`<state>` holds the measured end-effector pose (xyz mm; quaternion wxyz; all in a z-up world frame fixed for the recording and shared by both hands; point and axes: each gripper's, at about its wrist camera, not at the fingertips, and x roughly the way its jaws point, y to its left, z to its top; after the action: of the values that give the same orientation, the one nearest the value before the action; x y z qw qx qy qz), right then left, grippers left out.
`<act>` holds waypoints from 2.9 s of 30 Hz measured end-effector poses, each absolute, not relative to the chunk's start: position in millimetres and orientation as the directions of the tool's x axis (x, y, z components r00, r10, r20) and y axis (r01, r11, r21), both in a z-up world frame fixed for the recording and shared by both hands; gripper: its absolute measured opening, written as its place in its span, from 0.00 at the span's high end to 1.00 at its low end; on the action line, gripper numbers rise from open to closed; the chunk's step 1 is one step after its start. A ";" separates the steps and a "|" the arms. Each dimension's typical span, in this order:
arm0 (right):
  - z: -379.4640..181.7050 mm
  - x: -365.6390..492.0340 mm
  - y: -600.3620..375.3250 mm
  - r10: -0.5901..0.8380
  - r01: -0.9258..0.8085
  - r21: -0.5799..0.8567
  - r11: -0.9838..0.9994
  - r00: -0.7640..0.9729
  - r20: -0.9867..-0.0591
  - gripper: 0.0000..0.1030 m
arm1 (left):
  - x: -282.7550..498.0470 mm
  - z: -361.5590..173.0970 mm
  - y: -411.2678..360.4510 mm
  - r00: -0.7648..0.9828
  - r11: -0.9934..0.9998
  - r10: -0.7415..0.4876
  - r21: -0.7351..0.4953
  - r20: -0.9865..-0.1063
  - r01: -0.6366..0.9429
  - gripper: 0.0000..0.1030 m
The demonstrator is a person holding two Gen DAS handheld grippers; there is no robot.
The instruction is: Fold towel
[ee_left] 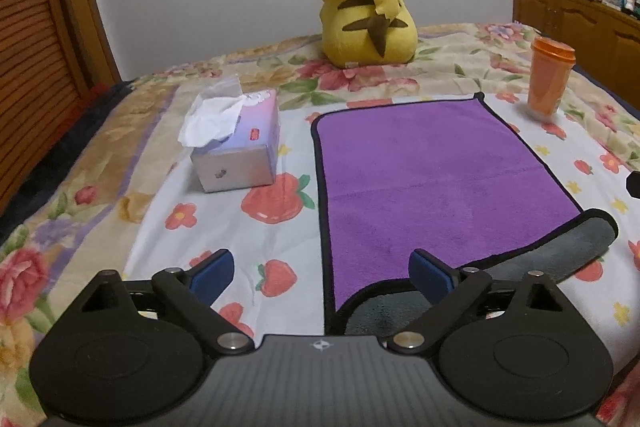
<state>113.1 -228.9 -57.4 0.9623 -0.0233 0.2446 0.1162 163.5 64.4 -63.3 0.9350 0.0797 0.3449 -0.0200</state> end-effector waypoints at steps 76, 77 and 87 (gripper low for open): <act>-92.4 163.7 -245.3 0.345 -0.311 0.174 0.935 0.674 -0.653 0.95 | 173.3 -79.2 63.0 0.712 0.971 -0.155 0.027 -0.685 0.237 0.91; -91.4 164.0 -246.1 0.348 -0.310 0.178 0.934 0.677 -0.648 0.95 | 172.9 -77.8 63.0 0.717 0.971 -0.156 0.026 -0.680 0.237 0.91; -83.6 167.8 -250.2 0.367 -0.324 0.184 0.928 0.705 -0.607 0.95 | 166.8 -60.5 59.3 0.764 0.972 -0.169 0.022 -0.622 0.234 0.91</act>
<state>167.8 -250.2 -83.6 0.9227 0.0318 0.3353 0.1874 166.8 59.3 -60.5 0.9380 0.0493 0.3260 -0.1074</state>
